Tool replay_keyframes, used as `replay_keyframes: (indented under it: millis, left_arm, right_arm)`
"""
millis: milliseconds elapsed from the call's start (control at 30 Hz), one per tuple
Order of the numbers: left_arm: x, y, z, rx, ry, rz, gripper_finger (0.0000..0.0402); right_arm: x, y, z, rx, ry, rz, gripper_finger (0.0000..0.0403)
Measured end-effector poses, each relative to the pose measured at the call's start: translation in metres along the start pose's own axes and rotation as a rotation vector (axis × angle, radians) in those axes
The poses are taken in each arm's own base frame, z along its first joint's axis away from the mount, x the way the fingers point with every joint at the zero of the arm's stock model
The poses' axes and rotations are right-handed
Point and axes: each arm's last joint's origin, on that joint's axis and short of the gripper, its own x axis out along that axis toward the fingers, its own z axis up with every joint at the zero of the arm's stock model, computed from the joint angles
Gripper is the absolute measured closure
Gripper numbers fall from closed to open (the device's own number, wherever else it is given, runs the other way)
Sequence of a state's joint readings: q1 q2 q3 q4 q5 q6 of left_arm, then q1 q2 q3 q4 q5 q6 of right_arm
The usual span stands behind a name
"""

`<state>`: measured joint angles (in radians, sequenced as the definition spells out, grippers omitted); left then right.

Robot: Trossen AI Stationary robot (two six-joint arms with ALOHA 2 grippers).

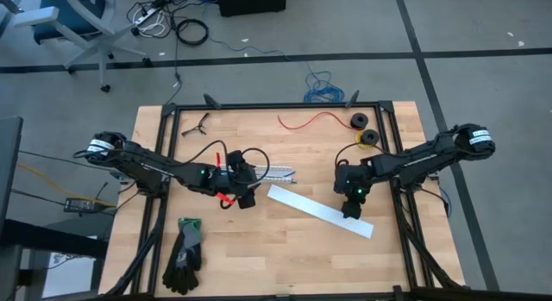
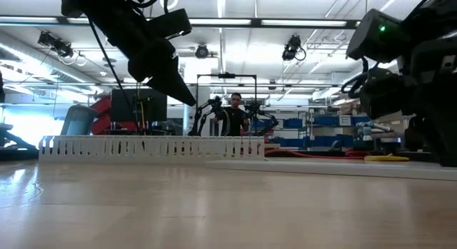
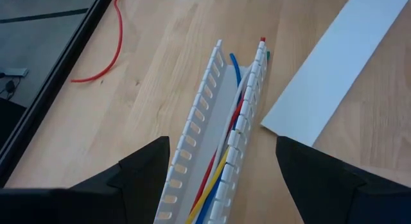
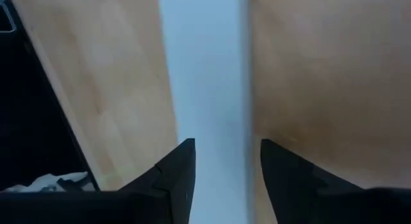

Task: Ziptie cables
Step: Close the cable duct

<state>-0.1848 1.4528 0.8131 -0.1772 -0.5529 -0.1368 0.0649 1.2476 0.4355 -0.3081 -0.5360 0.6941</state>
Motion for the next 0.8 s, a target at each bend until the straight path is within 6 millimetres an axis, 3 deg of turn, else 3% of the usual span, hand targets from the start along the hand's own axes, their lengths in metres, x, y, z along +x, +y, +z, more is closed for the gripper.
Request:
replay_keyframes:
  millis: [567, 700, 800]
  left_arm:
    - [0.000, 0.000, 0.000, -0.028, 0.000, 0.000, 0.0106]
    - [0.000, 0.000, 0.001, -0.033, -0.007, 0.000, 0.0106]
    - [0.000, 0.000, 0.001, -0.034, -0.008, -0.001, 0.0106]
  right_arm:
    - [-0.015, -0.020, 0.008, 0.049, -0.029, -0.078, 0.0244]
    - [-0.036, -0.022, 0.005, 0.097, -0.088, -0.384, 0.0243]
    - [-0.065, -0.011, 0.006, 0.082, -0.233, -0.665, 0.0244]
